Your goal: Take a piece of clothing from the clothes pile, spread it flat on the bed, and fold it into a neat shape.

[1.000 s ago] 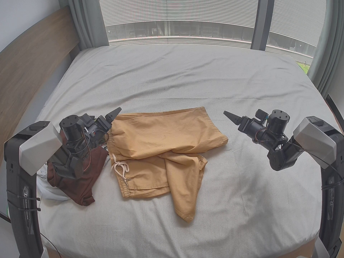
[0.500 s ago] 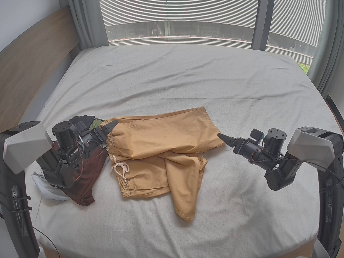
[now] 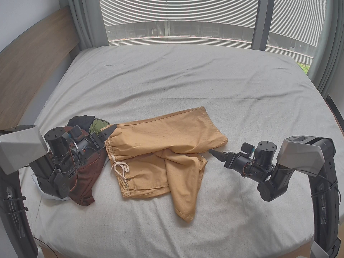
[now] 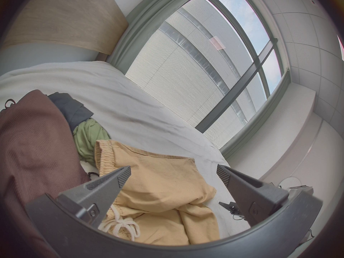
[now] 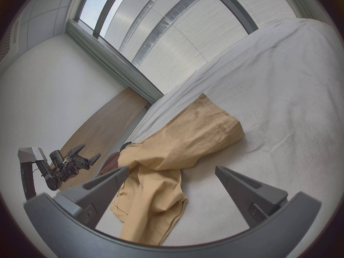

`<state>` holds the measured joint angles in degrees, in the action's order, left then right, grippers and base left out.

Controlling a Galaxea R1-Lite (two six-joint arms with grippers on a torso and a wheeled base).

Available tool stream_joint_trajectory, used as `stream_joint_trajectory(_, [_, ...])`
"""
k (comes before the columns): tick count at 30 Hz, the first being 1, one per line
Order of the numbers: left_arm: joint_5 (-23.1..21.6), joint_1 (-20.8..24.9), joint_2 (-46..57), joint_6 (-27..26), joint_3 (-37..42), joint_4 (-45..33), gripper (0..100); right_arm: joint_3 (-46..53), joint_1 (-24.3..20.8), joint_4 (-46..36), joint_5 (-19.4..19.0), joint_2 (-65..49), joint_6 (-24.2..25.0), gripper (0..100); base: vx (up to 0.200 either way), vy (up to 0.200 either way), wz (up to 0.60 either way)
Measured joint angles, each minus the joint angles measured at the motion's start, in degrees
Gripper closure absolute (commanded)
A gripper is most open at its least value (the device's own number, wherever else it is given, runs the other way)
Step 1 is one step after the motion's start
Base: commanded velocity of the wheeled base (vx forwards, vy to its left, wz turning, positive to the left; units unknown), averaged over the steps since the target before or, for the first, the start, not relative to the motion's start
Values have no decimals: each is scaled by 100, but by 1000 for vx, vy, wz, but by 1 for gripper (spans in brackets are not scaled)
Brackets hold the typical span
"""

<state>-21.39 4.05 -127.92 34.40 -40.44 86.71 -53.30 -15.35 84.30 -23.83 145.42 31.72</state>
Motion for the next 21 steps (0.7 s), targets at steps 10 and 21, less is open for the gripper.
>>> stream_joint_trajectory(10, [-94,226,-80,20,83,178,0,41,-94,227,40,463,-17,0,0,0,0])
stream_joint_trajectory(21, [-94,271,-107,60,83,178,0,129,-196,405,-48,708,-934,0,0,0,0])
